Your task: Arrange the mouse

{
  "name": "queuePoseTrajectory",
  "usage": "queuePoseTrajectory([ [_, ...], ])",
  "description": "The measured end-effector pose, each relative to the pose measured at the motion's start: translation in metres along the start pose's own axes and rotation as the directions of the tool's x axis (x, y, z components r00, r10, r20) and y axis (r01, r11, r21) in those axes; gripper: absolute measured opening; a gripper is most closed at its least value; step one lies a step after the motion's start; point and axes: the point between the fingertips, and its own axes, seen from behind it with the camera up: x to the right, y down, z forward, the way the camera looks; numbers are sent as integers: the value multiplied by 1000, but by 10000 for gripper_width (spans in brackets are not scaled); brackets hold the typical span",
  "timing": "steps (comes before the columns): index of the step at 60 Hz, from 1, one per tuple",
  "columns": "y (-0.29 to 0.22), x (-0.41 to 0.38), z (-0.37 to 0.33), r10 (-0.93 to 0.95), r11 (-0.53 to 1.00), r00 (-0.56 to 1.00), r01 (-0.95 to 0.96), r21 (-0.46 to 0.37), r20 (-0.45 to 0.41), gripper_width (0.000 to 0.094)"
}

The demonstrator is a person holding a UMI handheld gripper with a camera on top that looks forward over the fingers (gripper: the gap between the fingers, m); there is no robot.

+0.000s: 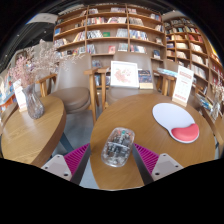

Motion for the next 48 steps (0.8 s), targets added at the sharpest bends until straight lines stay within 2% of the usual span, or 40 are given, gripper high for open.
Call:
queuePoseTrajectory([
  [13,-13,-3,20,-4,1000,1000,4,-19,11,854],
  [19,-15,-2,22,0,1000,1000,1,-21,9,817],
  [24,-16,2,24,4,1000,1000,-4,-14,-3,732],
  [26,-16,5,25,4,1000,1000,-4,-10,-11,671],
  [27,-17,7,26,5,1000,1000,-5,-7,-15,617],
  [28,-17,10,27,5,1000,1000,-5,-5,-22,492],
  [29,-19,10,26,8,1000,1000,-8,-2,-18,447],
  [40,-29,14,17,21,1000,1000,-21,-20,11,394],
  [48,-82,40,-8,-3,998,1000,2,57,16,377],
])
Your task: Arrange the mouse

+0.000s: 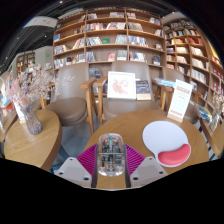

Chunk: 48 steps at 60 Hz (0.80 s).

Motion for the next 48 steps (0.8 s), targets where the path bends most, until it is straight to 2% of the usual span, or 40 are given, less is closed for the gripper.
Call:
queuePoseTrajectory([
  [8,-56,61,-10,16,997,1000,-14,78,-27,376],
  [15,-84,143,9,39,994,992,-27,106,-120,373],
  [19,-81,183,28,41,995,988,-27,98,-146,374],
  [23,-66,218,50,41,998,983,-32,54,-179,374],
  [30,-36,252,77,42,999,980,-41,9,-195,372],
  [41,7,257,109,83,993,984,-94,-64,-157,375],
  [45,10,256,111,77,994,984,-87,-58,-160,405],
  [48,10,257,113,66,995,984,-76,-58,-165,463],
])
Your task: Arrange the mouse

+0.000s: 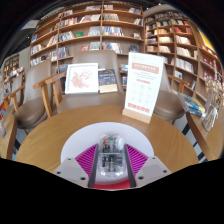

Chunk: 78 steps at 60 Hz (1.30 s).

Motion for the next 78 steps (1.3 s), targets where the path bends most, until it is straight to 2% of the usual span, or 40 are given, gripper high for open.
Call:
queuePoseTrajectory([
  [3,1,-3,-1,3,1000,1000,-3,-3,7,543],
  [7,3,-7,-5,9,1000,1000,-9,-18,23,866],
  [9,1,-6,-10,11,1000,1000,-11,-11,24,816],
  [14,-8,3,-34,5,1000,1000,-4,17,-10,857],
  [19,-15,8,-77,-10,999,999,11,49,-33,855],
  [30,-15,2,-204,-16,995,1000,15,98,5,850],
  [47,17,17,-387,-43,986,999,37,165,32,853],
  [63,59,48,-462,-50,979,998,53,197,-23,851],
  [78,77,50,-475,-71,977,997,72,199,-14,852],
])
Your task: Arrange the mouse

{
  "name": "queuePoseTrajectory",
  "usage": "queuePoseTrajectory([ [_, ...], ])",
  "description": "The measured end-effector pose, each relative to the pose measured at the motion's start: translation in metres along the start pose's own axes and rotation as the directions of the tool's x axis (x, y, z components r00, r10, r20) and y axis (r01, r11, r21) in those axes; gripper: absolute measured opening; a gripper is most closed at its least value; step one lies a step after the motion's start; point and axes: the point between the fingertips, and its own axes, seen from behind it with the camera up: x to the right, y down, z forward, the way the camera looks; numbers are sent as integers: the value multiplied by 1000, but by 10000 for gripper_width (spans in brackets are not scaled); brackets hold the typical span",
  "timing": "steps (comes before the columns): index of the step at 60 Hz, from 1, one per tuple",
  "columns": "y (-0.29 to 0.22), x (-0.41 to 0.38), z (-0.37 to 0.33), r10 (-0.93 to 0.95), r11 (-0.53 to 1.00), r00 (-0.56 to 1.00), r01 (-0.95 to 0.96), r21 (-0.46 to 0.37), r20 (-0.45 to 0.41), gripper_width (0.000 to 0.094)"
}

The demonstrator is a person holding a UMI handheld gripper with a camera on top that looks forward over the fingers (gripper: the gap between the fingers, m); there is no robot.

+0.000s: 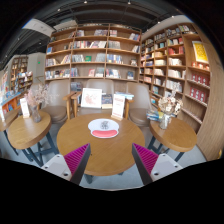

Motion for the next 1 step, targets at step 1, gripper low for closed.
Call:
queuePoseTrajectory([
  [1,0,0,0,3,1000,1000,-3,3,0,853],
])
